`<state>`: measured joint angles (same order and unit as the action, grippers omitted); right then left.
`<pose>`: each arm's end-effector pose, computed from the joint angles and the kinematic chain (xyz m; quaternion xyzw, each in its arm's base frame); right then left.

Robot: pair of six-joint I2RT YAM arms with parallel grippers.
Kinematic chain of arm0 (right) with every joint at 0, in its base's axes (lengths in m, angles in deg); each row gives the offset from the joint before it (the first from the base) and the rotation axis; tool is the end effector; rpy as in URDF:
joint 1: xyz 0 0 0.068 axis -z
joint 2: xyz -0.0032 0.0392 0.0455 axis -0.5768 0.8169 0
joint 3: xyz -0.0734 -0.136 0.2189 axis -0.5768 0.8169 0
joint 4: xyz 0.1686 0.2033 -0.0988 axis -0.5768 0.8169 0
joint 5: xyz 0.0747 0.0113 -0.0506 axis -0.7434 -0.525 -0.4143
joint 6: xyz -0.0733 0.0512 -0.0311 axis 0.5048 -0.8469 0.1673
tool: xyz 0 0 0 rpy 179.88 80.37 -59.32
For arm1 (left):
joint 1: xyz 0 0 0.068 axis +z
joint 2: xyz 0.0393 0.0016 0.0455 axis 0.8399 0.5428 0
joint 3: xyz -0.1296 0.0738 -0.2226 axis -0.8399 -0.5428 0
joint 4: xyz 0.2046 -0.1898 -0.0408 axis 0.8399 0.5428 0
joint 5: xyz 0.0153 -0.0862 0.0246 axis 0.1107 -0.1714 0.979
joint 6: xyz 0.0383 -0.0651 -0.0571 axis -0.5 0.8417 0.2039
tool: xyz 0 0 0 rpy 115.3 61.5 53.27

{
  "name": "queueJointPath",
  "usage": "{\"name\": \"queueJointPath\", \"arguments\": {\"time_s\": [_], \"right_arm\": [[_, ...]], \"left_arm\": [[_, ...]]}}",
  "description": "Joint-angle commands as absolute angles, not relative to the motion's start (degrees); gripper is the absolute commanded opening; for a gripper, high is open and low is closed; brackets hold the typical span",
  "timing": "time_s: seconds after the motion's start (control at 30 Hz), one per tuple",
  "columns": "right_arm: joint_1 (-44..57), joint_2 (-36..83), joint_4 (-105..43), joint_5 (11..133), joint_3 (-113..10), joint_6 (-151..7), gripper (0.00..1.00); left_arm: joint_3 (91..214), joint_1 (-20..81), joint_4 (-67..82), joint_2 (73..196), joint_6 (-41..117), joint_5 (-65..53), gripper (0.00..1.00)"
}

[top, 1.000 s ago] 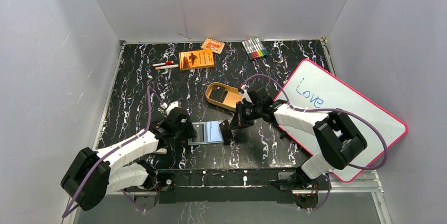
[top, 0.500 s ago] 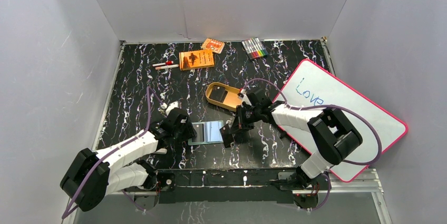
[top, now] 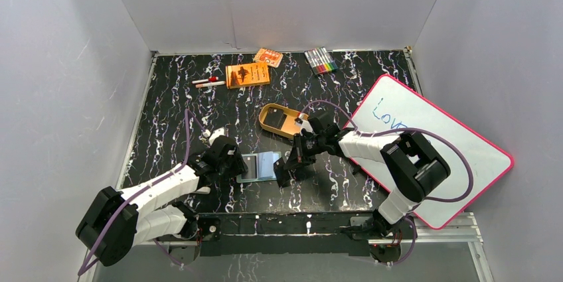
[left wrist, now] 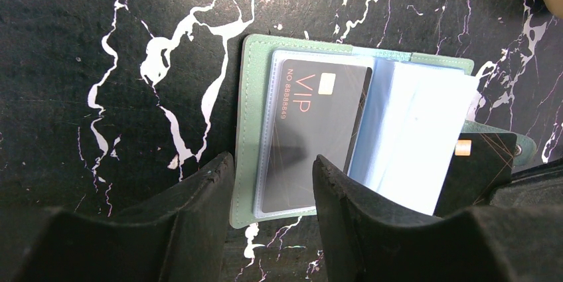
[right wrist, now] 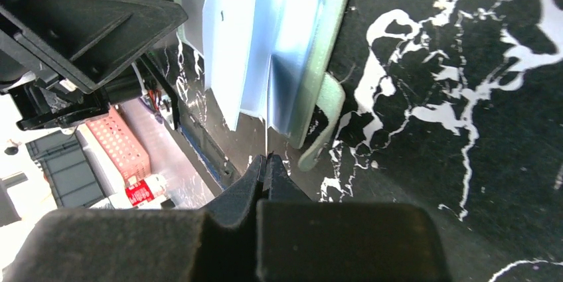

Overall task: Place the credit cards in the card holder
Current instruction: Turn over the card slot in the card holder.

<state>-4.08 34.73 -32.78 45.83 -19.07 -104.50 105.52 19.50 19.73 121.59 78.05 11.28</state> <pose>0.2379 0.2560 0.0996 -0.1021 0.8950 0.4244 0.0918 0.2104 -0.1451 0.1118 -0.1406 0.9190 -0.1999 0.3093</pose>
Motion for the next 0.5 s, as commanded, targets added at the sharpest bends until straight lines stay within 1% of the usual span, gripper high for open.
{"name": "queueJointPath", "arguments": {"time_s": [0.0, 0.13, 0.33, 0.47], "right_arm": [[-4.74, 35.32, -36.87, 43.11, -20.71, -105.41, 0.00], [-4.82, 34.57, -37.50, 43.56, -20.63, -105.94, 0.00], [-4.91, 34.70, -36.76, 43.92, -20.83, -105.46, 0.00], [-4.83, 34.93, -36.86, 43.99, -20.56, -105.56, 0.00]], "left_arm": [[105.20, 19.42, 19.72, 121.25, 77.96, 11.24, 0.45], [106.04, 19.42, 21.21, 120.34, 77.89, 12.02, 0.45], [109.97, 19.42, 24.95, 116.46, 76.70, 14.39, 0.58], [113.47, 19.42, 26.03, 115.87, 74.89, 13.98, 0.62]]}}
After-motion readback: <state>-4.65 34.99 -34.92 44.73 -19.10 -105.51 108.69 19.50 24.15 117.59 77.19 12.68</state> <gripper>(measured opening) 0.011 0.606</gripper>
